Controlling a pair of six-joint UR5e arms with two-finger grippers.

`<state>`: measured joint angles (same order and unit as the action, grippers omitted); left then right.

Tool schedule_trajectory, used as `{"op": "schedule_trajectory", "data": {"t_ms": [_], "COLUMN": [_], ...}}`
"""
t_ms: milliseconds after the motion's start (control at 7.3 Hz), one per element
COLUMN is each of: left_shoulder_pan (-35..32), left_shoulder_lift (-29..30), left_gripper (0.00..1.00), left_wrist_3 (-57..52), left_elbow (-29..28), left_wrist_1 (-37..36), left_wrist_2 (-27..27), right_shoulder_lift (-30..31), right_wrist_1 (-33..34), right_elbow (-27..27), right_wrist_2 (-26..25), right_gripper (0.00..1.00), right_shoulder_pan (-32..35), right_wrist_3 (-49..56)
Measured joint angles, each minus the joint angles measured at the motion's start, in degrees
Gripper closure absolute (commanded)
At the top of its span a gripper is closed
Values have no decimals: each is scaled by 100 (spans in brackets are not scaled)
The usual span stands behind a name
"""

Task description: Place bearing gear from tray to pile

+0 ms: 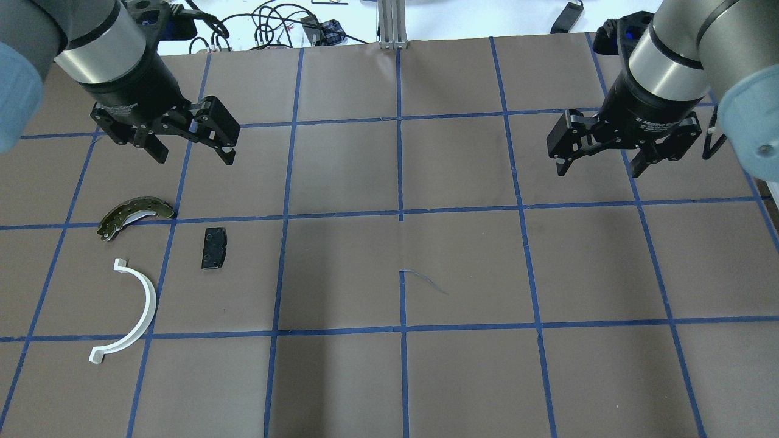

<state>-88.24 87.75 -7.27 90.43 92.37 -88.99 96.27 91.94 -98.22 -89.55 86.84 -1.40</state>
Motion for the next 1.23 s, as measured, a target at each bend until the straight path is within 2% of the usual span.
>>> {"op": "schedule_trajectory", "data": {"t_ms": [959, 1234], "left_shoulder_pan": [24, 32], "left_shoulder_lift": [-44, -52], "left_gripper": [0, 0], "left_wrist_3": [-11, -11], "left_elbow": [26, 14], "left_wrist_1": [-34, -35], "left_wrist_2": [-1, -6], "right_shoulder_lift": [-36, -95], "right_wrist_1": [7, 25], "right_elbow": [-11, -13], "right_wrist_2": [-5, -34], "right_gripper": [0, 0], "right_shoulder_pan": [-60, -445], "right_wrist_3": [122, 709]}}
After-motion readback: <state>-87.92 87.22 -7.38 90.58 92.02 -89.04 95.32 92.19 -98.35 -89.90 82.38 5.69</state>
